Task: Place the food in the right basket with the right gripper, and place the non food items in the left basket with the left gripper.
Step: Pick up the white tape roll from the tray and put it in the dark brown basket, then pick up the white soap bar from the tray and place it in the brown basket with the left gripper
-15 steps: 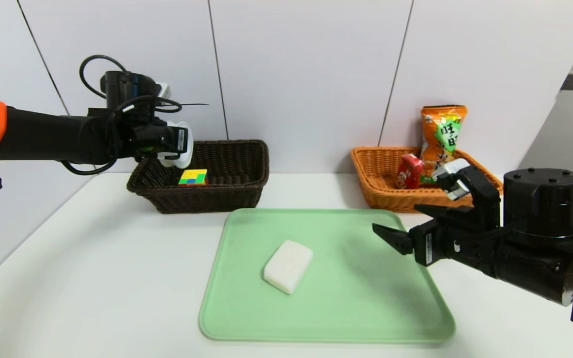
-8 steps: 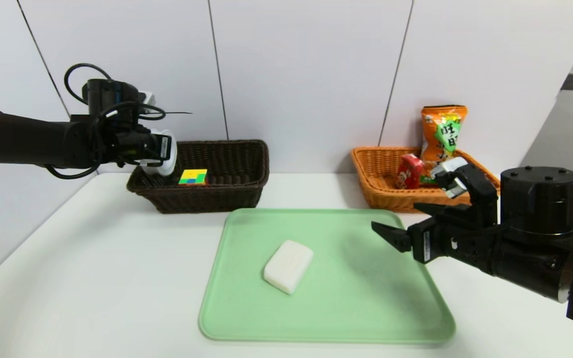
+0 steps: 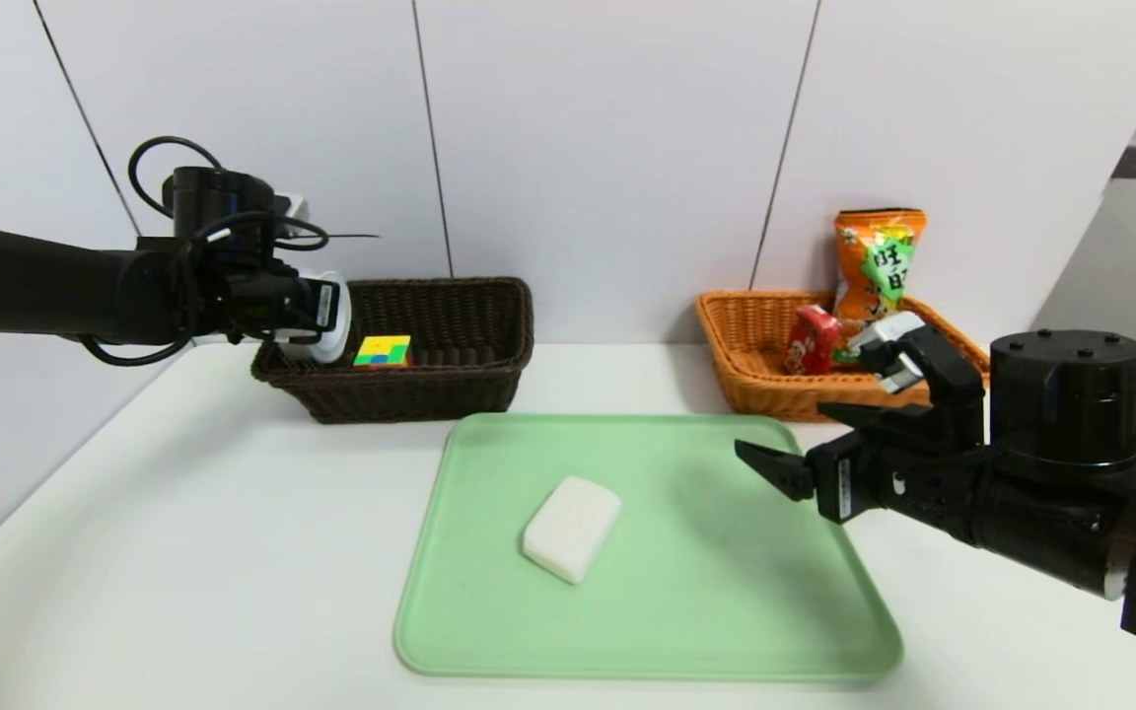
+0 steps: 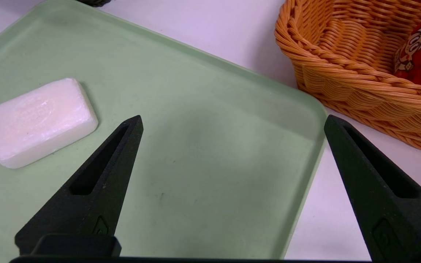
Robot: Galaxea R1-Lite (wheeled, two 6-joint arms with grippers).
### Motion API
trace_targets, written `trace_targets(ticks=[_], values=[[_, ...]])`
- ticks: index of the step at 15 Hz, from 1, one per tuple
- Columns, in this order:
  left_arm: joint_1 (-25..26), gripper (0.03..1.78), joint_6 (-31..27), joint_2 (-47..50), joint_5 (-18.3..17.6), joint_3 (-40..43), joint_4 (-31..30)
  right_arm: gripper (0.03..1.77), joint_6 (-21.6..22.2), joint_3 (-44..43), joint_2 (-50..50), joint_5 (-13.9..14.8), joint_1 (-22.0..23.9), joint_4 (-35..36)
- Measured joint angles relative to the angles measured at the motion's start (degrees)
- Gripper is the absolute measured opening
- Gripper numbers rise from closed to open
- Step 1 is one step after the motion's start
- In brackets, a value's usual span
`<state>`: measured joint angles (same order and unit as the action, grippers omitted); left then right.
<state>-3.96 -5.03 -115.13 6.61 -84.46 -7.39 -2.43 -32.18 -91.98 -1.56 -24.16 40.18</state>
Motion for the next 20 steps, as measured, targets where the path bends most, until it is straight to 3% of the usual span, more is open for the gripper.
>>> trace_targets(ticks=[5,11,15,20], values=[[0.0,1.11,0.8,0.5,0.0,0.6,-2.2,1.71,-0.1,0.1,0.2,0.0,0.0,0.0],[-1.8,1.43,0.6,4.8,-0.3,-0.8,-1.6,1.71,-0.2,0.3,0.6,0.0,-0.1,0.0],[-8.4,1.54,0.8,10.9,-0.2,1.4,-0.3,1.71,-0.3,0.2,0.9,0.0,-0.5,0.0],[-21.4,1.62,1.1,19.7,1.7,10.8,2.9,1.71,-0.3,1.2,2.4,0.1,-0.5,0.0]])
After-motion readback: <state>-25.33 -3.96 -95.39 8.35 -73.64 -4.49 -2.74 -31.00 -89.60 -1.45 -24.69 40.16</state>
